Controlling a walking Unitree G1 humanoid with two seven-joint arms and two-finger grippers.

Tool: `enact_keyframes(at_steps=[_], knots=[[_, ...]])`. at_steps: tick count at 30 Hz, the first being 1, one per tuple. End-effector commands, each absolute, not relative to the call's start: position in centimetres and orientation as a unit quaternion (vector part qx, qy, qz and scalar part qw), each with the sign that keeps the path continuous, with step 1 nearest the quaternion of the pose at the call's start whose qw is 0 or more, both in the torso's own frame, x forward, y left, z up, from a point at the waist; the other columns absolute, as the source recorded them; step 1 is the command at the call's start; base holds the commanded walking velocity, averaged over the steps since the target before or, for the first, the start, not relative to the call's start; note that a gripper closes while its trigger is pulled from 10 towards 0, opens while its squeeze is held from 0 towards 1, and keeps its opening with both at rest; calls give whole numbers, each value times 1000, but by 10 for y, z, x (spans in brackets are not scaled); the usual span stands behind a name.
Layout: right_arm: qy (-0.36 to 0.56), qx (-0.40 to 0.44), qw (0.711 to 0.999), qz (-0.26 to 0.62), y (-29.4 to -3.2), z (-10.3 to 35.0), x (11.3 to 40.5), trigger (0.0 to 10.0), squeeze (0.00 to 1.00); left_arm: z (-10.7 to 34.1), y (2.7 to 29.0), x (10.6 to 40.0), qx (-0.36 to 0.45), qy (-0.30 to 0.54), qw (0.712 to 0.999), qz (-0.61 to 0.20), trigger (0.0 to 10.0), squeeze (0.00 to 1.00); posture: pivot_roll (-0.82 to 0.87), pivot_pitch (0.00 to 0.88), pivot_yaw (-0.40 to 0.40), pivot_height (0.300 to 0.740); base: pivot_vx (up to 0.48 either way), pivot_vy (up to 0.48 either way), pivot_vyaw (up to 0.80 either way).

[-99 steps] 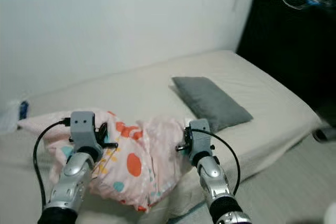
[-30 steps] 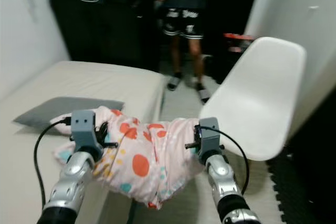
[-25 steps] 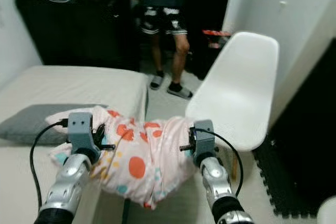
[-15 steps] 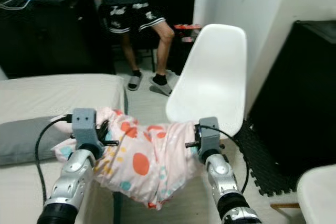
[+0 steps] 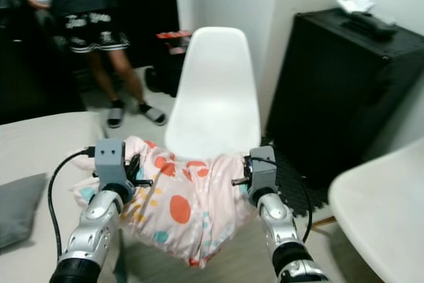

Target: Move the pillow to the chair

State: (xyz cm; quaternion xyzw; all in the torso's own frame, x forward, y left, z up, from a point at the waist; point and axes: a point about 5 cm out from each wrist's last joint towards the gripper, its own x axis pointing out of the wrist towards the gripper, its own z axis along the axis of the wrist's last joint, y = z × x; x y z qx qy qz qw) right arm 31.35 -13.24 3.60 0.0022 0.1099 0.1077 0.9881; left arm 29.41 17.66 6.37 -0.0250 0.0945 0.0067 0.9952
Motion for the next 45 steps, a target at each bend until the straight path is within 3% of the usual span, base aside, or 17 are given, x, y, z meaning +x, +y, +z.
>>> enact_keyframes(at_steps=[1,8,20,45], knots=[[100,13,989,110,-132,42,318,10000,0,64,173,299,-17,94,995,11,10000,0,41,0,26,740,0,0,-800],[104,22,992,74,-143,40,318,10000,0,55,171,300,-5,111,994,-3,10000,0,10,0,11,740,0,0,-800],[109,14,988,105,-138,34,311,10000,0,61,174,299,-13,98,995,25,10000,0,55,0,-43,740,0,0,-800],[81,85,991,63,-141,43,318,10000,0,78,183,305,3,63,997,46,10000,0,80,0,-17,740,0,0,-800]])
